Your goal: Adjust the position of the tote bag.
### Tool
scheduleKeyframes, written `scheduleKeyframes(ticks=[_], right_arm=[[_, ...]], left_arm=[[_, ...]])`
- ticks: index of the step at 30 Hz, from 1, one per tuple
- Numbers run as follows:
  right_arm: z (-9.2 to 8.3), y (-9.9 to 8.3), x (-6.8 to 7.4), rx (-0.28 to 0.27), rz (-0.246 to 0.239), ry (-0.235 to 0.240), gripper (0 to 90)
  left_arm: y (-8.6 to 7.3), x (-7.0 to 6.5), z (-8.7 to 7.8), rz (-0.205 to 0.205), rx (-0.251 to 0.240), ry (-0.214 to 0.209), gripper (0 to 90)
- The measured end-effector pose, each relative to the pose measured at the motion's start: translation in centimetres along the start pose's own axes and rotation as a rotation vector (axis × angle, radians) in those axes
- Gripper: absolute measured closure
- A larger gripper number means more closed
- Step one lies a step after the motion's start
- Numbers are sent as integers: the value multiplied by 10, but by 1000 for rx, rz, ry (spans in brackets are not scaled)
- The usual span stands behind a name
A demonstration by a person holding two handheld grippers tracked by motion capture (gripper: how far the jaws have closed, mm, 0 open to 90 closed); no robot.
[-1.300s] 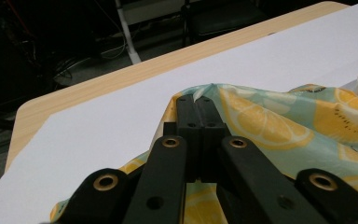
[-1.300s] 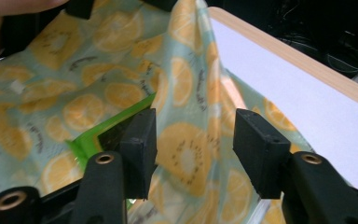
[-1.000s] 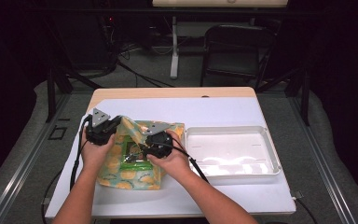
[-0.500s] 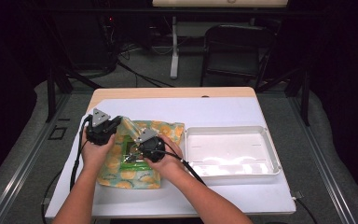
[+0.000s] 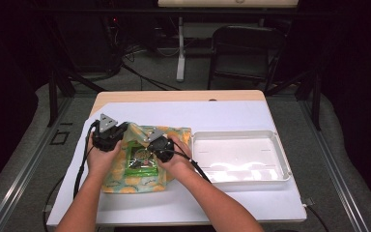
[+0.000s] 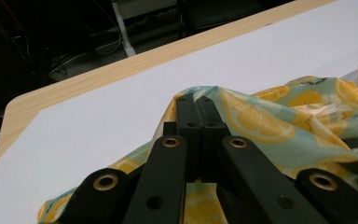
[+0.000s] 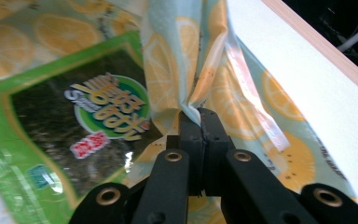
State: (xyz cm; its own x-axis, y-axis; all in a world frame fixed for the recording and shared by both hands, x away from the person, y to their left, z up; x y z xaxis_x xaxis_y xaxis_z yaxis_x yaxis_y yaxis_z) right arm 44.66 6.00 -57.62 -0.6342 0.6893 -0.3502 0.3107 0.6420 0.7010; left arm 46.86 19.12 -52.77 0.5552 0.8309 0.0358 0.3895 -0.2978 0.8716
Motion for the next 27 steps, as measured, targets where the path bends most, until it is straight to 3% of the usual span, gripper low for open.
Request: scheduleKeyframes(ticks=[12,20,27], right_arm=[[7,0,-36,23,52,-79,900],[12,0,-48,37,73,-135,900],[23,-1,-51,59,93,-136,900]], left_arm=[[-6,-6,6,38,36,-6,900],[-9,-9,11,58,57,-8,900],[-13,-9,15,61,76,-7,900]])
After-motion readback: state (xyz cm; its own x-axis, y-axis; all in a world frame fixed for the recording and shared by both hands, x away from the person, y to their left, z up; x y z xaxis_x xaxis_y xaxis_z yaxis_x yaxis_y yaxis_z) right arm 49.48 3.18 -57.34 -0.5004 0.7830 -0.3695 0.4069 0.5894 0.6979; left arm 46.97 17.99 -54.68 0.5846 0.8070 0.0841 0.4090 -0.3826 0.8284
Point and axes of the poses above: each handheld gripper's, and its own axes: z roughly forward along the jaws, y roughly out of its top, x roughly to its left, the point moved 9 cm from there along z, roughly forward along the jaws, and after that the axes turned 8 degrees about -y, right-handed, at the moved point
